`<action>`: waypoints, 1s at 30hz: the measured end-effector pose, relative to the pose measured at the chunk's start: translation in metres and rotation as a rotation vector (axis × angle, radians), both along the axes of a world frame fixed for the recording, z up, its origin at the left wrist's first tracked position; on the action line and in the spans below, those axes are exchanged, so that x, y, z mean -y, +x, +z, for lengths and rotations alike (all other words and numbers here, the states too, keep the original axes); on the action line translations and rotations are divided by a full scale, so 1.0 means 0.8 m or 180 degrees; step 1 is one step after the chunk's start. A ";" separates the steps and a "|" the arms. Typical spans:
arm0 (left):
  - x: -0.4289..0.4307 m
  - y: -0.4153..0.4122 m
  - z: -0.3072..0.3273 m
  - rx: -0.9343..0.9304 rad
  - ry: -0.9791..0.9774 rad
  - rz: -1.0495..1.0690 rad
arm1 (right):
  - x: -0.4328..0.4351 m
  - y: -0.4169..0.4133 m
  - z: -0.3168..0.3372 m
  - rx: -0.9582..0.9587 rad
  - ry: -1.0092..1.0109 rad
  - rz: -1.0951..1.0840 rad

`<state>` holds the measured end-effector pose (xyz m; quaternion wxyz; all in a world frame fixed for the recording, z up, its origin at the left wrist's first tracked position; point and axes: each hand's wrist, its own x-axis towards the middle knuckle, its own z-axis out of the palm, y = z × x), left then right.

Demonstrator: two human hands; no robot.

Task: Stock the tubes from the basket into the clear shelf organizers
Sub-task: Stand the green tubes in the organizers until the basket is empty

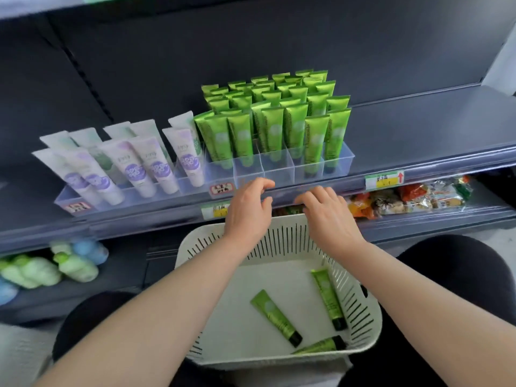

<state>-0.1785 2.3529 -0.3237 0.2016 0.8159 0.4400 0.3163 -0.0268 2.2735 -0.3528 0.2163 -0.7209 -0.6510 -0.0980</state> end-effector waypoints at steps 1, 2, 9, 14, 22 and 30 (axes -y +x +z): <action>0.003 -0.009 -0.017 -0.0101 -0.0067 0.0030 | 0.003 -0.006 -0.016 -0.0013 -0.0199 0.0017; 0.007 -0.017 -0.034 -0.0193 -0.0163 0.0047 | 0.006 -0.011 -0.032 -0.0038 -0.0449 0.0030; 0.031 -0.075 -0.162 -0.1081 -0.1355 0.0135 | 0.026 -0.028 -0.135 -0.0208 -0.2497 -0.0181; 0.038 -0.103 -0.218 -0.1556 -0.1915 0.0105 | 0.031 -0.028 -0.176 -0.0081 -0.3505 -0.0390; 0.041 -0.113 -0.252 -0.1699 -0.2188 0.0054 | 0.031 -0.038 -0.205 0.0172 -0.3994 -0.0464; 0.048 -0.111 -0.253 -0.1774 -0.2150 -0.0195 | 0.025 -0.039 -0.219 -0.0411 -0.3221 -0.0619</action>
